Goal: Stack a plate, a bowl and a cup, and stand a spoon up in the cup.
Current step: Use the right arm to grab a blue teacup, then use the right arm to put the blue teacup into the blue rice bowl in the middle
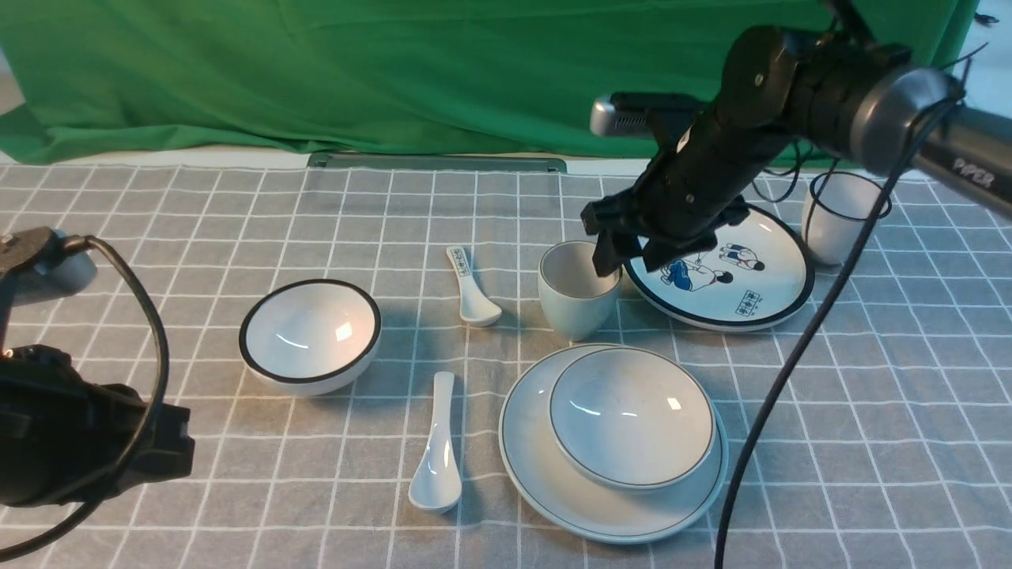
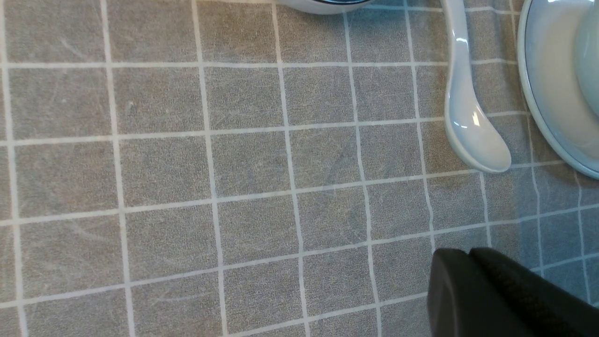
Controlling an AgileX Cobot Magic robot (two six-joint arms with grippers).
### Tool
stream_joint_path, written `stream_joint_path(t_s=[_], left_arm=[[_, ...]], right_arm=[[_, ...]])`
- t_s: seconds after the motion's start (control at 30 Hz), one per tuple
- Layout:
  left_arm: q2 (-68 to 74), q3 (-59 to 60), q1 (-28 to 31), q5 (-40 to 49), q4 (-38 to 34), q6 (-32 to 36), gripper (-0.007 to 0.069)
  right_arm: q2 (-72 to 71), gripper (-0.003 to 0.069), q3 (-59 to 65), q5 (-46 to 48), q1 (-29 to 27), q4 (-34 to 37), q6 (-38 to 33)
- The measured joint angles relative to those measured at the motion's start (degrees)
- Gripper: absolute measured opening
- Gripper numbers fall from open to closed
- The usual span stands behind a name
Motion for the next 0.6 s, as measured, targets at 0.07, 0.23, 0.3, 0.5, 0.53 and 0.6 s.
stream_joint_path(t_s=[0.07,0.23,0.3,0.5,0.53,0.6], left_arm=[[0.0,0.0,0.0,0.0,0.0,0.0,0.0000],[0.0,0.0,0.0,0.0,0.0,0.0,0.0000],[0.0,0.0,0.0,0.0,0.0,0.0,0.0000],[0.0,0.0,0.0,-0.5,0.0,0.0,0.0000],[0.0,0.0,0.0,-0.8,0.0,0.0,0.0000],[0.0,0.0,0.0,-1.3,0.0,0.0,0.0000]], right_arm=[[0.3,0.0414,0.0,-0.2,0.2,0.0,0.0],[0.4,0.0081,-0.8,0.4,0.8,0.0,-0.6],[-0.1,0.0079,-1.8,1.8,0.7,-0.2,-0.7],[-10.5,0.0079,-5.3,12.6,-0.6,-2.8,-0.7],[-12.0,0.0079,-5.3,14.5,-0.7,-3.3,-0.8],[-14.5,0.0079,-5.0,18.6,-0.8,-3.9,-1.5]])
